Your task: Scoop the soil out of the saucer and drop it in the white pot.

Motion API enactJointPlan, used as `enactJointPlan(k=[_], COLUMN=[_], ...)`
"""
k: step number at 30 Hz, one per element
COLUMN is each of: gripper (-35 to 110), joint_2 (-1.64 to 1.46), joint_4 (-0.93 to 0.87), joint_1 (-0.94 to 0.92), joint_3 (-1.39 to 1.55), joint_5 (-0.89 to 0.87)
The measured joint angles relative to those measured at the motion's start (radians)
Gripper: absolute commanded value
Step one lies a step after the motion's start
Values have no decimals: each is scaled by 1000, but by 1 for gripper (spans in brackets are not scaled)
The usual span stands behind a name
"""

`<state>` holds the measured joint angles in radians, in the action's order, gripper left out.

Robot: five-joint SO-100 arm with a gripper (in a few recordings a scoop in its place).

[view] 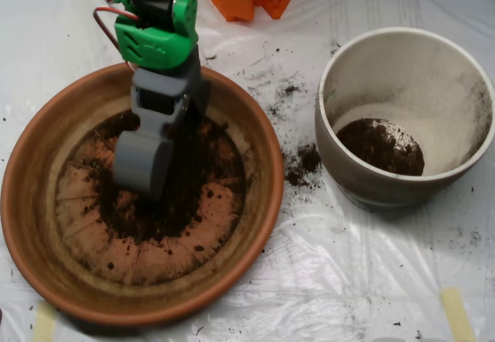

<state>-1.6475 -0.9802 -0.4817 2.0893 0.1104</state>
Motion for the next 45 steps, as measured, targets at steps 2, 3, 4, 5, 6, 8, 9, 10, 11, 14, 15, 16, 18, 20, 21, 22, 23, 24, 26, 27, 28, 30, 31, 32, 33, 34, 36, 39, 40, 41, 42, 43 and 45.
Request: enactJointPlan(k=[2,3,4,5,6,8,9,10,11,14,15,16,18,20,21,22,23,24,26,27,28,30,31,32,33,34,36,39,40,41,42,43,45], gripper=[61,62,62,61,61,60,60,60,59,55,54,53,53,52,52,51,51,50,47,45,43,39,37,36,34,31,27,26,26,25,25,24,23], joint_2=[49,71,95,115,141,192,218,242,268,328,345,359,380,407,417,428,439,446,454,454,454,454,454,454,454,454,454,454,454,453,448,440,419], joint_4=[-2,-8,-11,-17,-28,-58,-75,-94,-109,-155,-166,-175,-179,-184,-187,-187,-189,-189,-189,-189,-189,-189,-189,-186,-176,-175,-173,-172,-170,-166,-160,-153,-133], joint_1=[3,3,3,3,3,3,3,3,3,3,3,3,3,3,3,0,-3,-5,-5,-5,-5,-5,-3,-3,-3,-3,-3,-3,-3,-3,-3,-5,-5], joint_3=[-32,-48,-66,-86,-114,-170,-201,-230,-259,-333,-357,-379,-414,-459,-482,-499,-509,-520,-532,-534,-535,-535,-535,-537,-538,-541,-552,-563,-568,-565,-555,-543,-515], joint_5=[14,20,26,21,21,21,21,21,23,41,51,60,71,74,71,78,84,87,95,101,104,107,109,109,115,115,117,115,117,114,109,109,112])
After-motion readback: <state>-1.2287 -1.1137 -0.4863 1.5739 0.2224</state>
